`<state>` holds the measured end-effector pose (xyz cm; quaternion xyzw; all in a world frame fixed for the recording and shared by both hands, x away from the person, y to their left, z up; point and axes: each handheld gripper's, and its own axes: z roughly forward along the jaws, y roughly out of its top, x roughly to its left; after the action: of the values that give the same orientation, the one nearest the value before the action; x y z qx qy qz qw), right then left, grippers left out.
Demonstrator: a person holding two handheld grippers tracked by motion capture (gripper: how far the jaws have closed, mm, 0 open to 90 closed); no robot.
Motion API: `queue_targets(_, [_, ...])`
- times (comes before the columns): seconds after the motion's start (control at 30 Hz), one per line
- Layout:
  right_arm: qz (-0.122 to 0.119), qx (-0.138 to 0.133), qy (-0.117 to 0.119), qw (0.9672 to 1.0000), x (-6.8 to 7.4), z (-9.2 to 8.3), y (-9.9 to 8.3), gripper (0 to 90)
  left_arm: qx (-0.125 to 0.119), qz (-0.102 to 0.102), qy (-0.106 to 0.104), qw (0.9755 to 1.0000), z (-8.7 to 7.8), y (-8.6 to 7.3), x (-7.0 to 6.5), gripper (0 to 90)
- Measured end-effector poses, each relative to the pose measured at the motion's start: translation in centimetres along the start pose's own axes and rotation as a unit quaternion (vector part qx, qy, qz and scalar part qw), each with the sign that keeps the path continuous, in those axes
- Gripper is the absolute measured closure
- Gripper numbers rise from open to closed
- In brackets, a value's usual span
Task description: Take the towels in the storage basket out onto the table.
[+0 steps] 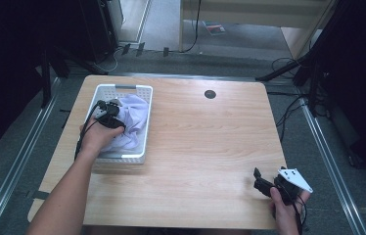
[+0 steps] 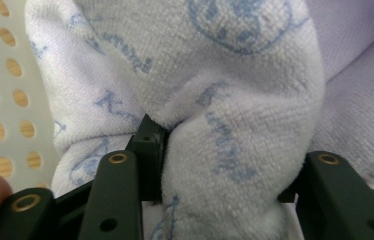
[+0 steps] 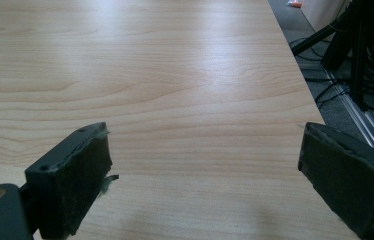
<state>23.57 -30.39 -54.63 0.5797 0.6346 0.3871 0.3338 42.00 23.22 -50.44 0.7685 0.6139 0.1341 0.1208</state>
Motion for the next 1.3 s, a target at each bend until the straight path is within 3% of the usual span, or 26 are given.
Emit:
queue_targets(0.37, [0.008,0.002,0.000,1.0000,0.0,0.0,0.0,6.9,-0.028,-0.021,-0.031,0.9989,-1.6,-0.2,1.1,58.4])
queue_targets(0.63, [0.008,0.002,0.000,1.0000,0.0,0.0,0.0,7.0,-0.061,-0.030,-0.046,0.9966,-4.5,-0.2,1.6,58.2])
queue_targets(0.7, [0.008,0.003,0.000,1.0000,0.0,0.1,0.0,6.9,-0.069,-0.039,-0.059,0.9951,-5.3,-0.1,1.8,58.1])
queue_targets(0.93, [0.009,0.003,0.001,1.0000,-0.1,0.1,0.0,7.0,-0.102,-0.033,-0.063,0.9922,-8.6,0.0,2.1,58.0])
queue_targets(1.1, [0.009,0.003,0.001,1.0000,-0.1,0.1,0.0,7.0,-0.108,-0.038,-0.062,0.9914,-11.0,0.4,2.4,57.7])
queue_targets(1.3, [0.010,0.003,0.001,1.0000,-0.1,0.1,0.0,7.0,-0.107,-0.038,-0.061,0.9917,-12.5,0.7,2.5,57.7])
